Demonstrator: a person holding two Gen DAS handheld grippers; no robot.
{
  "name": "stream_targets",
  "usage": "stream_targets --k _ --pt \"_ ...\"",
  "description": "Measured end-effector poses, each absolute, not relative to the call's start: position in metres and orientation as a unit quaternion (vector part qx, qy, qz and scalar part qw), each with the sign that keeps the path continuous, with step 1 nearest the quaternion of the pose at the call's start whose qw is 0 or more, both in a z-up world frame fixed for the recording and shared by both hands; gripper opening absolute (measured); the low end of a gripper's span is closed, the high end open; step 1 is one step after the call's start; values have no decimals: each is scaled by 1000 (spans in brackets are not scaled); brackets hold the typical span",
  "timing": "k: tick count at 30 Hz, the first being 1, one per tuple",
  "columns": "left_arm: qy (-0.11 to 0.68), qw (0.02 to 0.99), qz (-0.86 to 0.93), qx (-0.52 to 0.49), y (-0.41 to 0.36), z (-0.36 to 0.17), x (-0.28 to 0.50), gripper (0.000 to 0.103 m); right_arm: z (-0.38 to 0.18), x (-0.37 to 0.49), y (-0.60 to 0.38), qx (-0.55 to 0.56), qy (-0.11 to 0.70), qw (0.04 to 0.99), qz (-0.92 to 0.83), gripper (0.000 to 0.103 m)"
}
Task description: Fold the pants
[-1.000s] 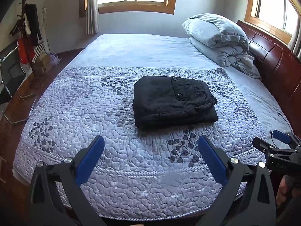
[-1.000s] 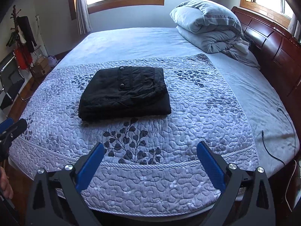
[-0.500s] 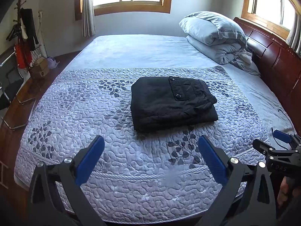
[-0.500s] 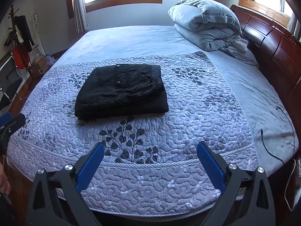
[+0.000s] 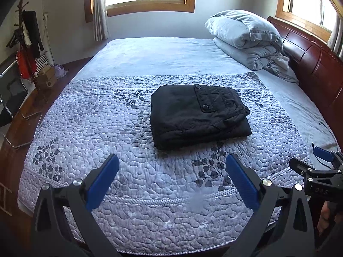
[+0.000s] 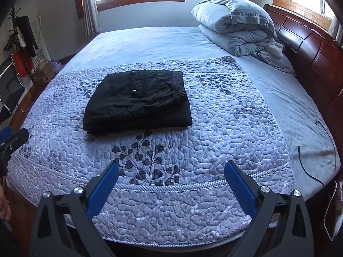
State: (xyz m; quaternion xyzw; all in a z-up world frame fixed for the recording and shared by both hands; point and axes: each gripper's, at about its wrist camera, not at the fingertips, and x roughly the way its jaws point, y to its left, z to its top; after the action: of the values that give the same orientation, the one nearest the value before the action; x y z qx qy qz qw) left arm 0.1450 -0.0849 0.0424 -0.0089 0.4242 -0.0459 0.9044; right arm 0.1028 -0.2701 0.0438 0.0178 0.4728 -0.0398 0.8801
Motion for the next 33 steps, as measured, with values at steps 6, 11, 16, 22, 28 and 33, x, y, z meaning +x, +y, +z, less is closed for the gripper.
stream_targets --k 6,11,16,22,28,33 --pt "428 902 -50 -20 -82 40 147 99 43 105 -272 20 472 880 -42 99" --pt "431 901 -48 -17 -82 37 148 99 41 107 -275 24 475 878 -45 99" --pt "432 901 -47 -16 -83 36 149 99 39 109 -276 23 478 877 -45 99" --pt "434 900 -48 -15 -83 33 151 99 37 110 -274 22 479 876 -45 99" --pt "432 900 -58 -24 -81 31 152 99 33 112 -275 23 484 873 -46 99" --pt "425 903 -54 -12 -83 32 152 99 30 115 -277 25 489 871 -49 99"
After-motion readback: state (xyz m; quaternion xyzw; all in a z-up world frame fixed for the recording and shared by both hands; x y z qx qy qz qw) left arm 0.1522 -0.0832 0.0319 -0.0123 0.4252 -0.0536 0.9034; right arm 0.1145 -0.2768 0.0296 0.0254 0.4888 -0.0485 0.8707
